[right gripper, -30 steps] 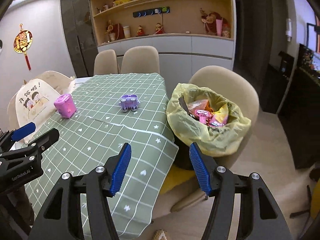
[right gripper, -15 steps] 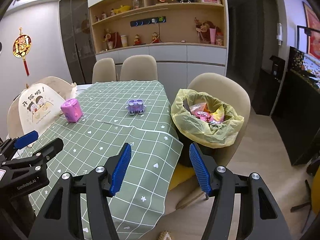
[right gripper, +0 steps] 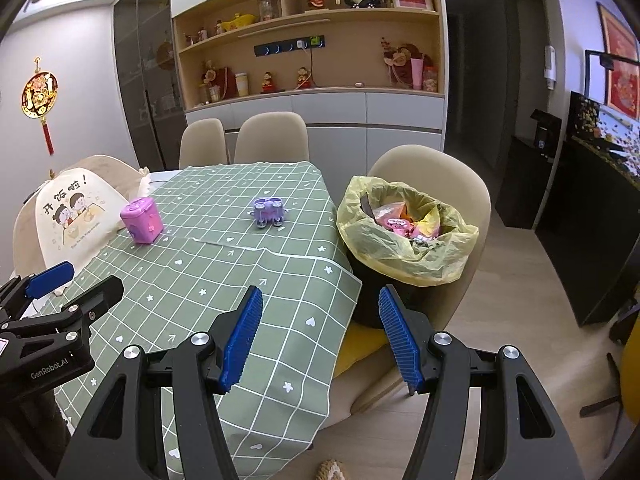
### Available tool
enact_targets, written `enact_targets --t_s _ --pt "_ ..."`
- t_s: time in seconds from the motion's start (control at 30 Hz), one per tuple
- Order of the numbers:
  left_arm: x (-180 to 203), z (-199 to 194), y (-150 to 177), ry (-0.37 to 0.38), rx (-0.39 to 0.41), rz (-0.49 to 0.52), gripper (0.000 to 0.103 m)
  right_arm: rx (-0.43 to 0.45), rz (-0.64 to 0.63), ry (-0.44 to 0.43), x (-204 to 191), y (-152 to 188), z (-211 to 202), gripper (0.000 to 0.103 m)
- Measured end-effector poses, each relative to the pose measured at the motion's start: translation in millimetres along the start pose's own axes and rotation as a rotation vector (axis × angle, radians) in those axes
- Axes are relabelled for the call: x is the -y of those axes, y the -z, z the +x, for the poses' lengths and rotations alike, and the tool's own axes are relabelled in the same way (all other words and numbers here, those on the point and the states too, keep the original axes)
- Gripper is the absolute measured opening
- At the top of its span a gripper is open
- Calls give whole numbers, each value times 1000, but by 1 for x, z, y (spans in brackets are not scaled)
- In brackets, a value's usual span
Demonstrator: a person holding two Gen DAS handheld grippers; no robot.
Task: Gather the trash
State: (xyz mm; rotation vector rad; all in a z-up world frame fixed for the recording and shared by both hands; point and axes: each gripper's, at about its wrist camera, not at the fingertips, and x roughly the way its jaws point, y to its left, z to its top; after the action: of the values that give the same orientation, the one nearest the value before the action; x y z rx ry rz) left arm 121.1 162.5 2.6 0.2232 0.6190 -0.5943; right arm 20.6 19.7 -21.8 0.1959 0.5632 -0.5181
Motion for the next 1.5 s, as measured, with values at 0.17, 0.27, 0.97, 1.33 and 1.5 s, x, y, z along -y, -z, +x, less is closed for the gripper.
enact_targets --t_s 0.17,0.27,0.97,1.33,1.5 --pt "1 2 1 2 -6 6 85 0 4 5 2 0 1 57" --pt "1 3 0 0 -9 4 85 0 3 4 3 0 2 57" --pt "-7 9 0 5 -24 -4 85 -9 3 7 2 -1 5 57" --pt "-12 12 1 4 -28 -11 85 -12 3 7 -1 -1 9 57" --pt "-13 13 1 4 -29 -12 85 -12 3 7 0 -1 9 57"
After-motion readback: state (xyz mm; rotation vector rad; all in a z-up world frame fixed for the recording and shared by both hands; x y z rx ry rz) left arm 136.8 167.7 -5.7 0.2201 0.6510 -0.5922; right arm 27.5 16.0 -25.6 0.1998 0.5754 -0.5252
